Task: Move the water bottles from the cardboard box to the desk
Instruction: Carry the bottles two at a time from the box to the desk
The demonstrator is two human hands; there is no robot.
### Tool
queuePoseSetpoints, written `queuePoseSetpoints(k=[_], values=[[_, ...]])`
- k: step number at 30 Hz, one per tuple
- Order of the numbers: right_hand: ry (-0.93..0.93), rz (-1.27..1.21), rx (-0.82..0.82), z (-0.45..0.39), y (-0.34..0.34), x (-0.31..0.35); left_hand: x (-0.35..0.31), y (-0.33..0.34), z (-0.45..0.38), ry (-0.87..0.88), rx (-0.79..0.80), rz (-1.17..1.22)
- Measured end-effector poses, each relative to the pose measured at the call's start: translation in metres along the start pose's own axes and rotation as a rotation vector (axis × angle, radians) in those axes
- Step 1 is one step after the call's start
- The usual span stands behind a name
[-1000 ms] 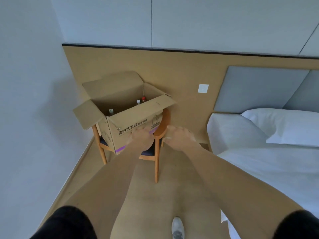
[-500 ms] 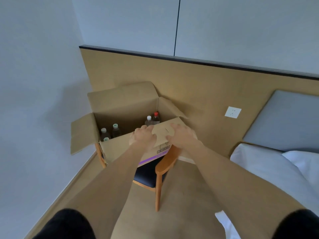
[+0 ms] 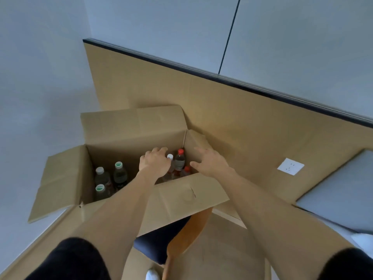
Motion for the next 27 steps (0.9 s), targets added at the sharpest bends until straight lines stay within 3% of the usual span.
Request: queuePoseSetpoints(k=[11,23,27], values=[[-0.103,-0.021,0.165,-0.119,0.034,0.015,0.065,0.014,-0.083,-0.128,0.059,-0.006],[-0.296,0.033,0.311,-0.200,0.093,0.042,0.105,0.045,-0.091,-0.284,0.117,0.030],[-0.316,0.052,0.333,-0.216,0.105,0.040,0.100,0.062,-0.098,-0.260,0.230,0.050]])
Point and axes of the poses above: each hand's wrist, its own z-axis away from the middle knuckle, its own y-axis out of the palm, x = y × z, the point moved 2 cm from there along -z, towards the middle knuckle, and after that the axes turned 7 degrees about y, right-handed, at the moved point
